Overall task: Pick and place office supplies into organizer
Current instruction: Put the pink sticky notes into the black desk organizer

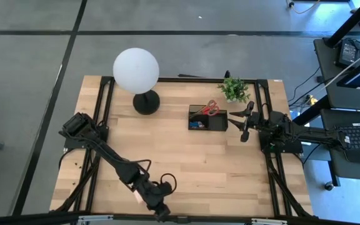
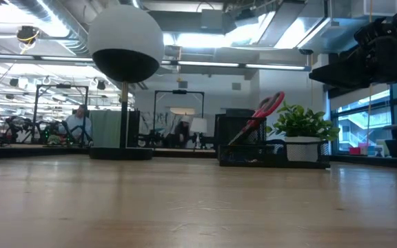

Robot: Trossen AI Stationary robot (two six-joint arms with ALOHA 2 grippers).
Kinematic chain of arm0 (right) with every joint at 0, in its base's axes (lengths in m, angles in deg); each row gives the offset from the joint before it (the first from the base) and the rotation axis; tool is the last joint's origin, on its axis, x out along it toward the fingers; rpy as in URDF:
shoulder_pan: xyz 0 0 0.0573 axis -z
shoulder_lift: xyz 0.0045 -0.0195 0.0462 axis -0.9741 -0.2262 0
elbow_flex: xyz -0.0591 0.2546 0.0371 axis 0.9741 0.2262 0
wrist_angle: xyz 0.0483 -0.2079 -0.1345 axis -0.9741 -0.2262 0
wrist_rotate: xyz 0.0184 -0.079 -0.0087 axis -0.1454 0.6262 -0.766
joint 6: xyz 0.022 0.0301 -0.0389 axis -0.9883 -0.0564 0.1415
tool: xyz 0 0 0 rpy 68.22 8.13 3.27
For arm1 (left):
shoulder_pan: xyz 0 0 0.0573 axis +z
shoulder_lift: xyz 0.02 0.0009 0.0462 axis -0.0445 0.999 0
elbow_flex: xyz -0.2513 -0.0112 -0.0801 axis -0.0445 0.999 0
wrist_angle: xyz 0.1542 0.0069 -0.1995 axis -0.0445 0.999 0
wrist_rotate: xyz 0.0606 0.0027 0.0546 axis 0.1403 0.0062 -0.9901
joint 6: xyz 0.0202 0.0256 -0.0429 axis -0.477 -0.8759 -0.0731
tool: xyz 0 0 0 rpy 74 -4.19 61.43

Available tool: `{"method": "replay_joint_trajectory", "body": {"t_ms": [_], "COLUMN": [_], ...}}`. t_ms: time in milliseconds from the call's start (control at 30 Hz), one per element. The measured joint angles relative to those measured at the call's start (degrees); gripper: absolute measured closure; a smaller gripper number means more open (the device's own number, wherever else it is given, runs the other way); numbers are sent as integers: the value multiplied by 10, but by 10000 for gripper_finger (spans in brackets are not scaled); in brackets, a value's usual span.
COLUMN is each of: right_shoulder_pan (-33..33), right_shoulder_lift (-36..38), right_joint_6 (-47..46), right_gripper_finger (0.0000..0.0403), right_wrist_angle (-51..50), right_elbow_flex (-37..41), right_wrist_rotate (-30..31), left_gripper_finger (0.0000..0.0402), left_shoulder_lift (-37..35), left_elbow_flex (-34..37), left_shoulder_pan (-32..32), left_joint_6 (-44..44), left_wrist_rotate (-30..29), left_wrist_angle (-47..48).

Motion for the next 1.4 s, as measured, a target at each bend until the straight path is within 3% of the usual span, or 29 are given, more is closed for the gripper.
{"method": "replay_joint_trajectory", "body": {"t_ms": [233, 400, 567, 733, 1067, 1400], "right_shoulder_pan": [0, 0, 0, 0, 0, 0], "right_shoulder_lift": [0, 0, 0, 0, 0, 0], "right_joint_6": [0, 0, 0, 0, -1, 0], "right_gripper_finger": [258, 258, 258, 258, 258, 258], "right_wrist_angle": [-1, -6, -11, -10, -9, -9], "right_elbow_flex": [0, 0, 0, 0, 0, 0], "right_wrist_rotate": [0, 0, 0, 0, 0, 0], "left_gripper_finger": [221, 221, 221, 221, 221, 222], "left_shoulder_lift": [0, 1, 35, 97, 130, 131], "left_elbow_flex": [-6, -88, -153, -176, -190, -190], "left_shoulder_pan": [4, 3, 4, 3, 2, 2], "left_joint_6": [79, 46, 39, 32, 27, 23], "left_wrist_rotate": [-2, -62, -42, 21, 17, 16], "left_wrist_angle": [129, 325, 478, 483, 578, 568]}}
